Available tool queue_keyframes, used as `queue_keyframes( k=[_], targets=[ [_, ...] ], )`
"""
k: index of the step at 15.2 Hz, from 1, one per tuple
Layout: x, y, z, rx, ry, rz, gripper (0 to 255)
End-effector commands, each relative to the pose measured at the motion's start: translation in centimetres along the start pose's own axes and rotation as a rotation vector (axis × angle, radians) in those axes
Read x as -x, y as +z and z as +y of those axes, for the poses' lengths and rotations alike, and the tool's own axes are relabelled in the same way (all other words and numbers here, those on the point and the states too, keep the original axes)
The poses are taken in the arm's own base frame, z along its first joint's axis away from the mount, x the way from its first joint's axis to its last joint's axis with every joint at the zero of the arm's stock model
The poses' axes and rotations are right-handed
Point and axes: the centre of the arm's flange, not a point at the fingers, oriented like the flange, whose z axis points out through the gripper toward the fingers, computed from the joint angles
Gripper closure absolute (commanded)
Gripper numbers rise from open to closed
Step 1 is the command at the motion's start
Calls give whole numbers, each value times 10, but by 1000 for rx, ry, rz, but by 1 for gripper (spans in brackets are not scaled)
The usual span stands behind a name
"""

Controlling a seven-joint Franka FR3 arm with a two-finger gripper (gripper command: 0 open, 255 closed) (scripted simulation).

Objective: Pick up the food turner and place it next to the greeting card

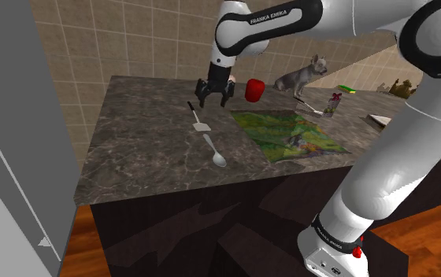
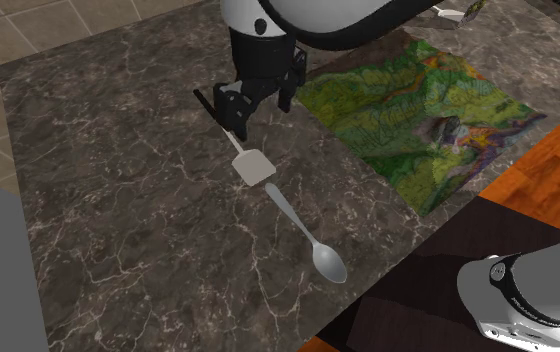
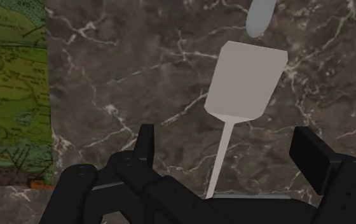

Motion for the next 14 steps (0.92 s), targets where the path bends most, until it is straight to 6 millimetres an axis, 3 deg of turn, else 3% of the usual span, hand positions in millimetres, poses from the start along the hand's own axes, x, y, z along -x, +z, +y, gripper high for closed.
queue_keyframes(
  k=[1,7,14],
  targets=[
    [-22,12,-10,12,41,7,0],
    [-92,39,-25,48,159,30,0],
    [-97,72,-24,50,166,31,0]
  ],
)
